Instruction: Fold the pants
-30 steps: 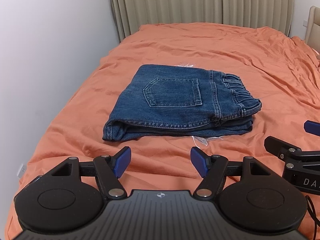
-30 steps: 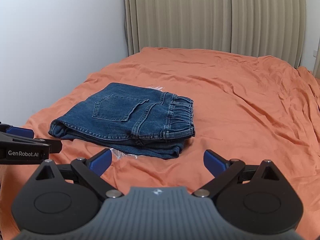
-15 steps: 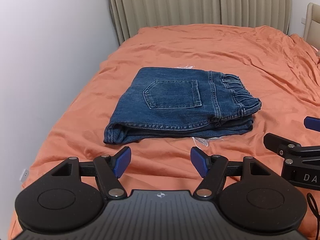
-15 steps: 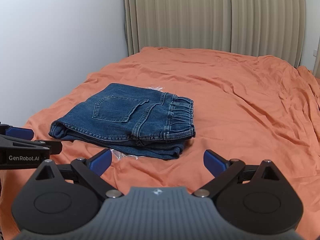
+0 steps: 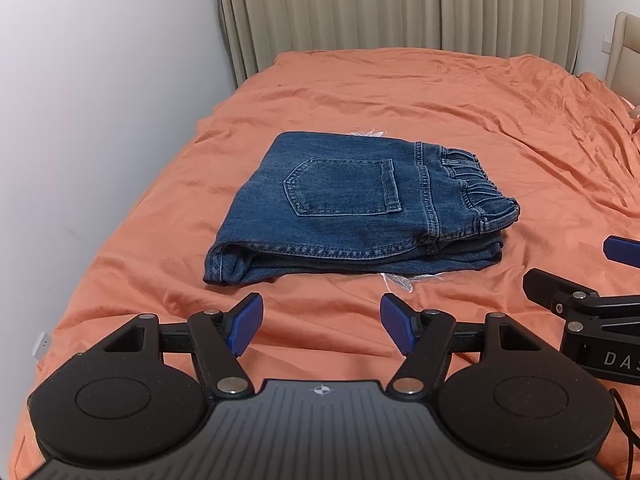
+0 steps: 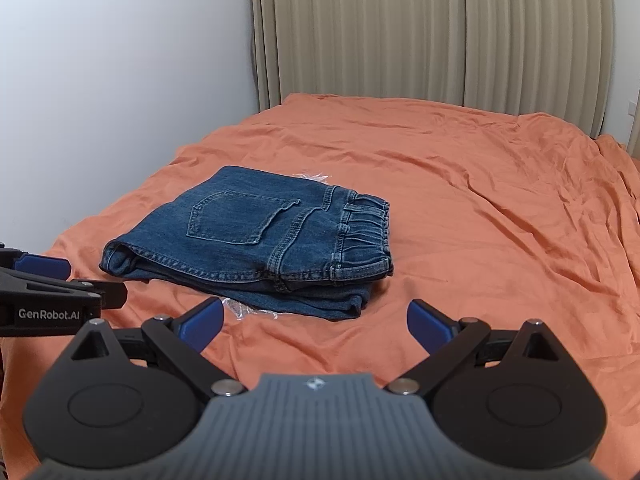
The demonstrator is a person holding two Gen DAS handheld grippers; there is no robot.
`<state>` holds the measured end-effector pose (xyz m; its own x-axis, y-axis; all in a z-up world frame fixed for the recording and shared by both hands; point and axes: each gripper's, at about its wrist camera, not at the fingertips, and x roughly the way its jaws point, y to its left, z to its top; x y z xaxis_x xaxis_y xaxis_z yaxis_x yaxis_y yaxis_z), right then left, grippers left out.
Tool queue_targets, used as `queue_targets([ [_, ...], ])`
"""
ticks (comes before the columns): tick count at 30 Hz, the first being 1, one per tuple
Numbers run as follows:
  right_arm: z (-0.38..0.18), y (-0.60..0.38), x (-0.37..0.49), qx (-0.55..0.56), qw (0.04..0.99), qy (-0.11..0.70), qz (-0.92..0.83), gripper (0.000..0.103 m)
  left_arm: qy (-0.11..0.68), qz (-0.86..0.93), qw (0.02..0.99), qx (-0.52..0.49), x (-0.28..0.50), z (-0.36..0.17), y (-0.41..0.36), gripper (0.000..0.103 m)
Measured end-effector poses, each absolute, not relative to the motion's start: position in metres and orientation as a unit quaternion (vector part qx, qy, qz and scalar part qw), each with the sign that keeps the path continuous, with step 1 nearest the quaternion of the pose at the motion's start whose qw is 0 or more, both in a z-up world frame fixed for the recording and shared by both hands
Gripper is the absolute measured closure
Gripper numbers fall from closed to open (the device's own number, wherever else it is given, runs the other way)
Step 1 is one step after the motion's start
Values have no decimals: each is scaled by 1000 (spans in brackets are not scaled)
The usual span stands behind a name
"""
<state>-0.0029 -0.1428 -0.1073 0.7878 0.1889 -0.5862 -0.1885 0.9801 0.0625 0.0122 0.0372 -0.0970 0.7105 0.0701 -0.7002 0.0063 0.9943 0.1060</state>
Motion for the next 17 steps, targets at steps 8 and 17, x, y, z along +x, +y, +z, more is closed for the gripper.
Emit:
queue_targets([
  [8,-106,-142,-3,-1,945,310,102,9,368,12,929,42,10,-93,39,25],
  [17,-105,-142,-3,-2,945,310,105,9,363,8,931,41,8,-92,40,26],
])
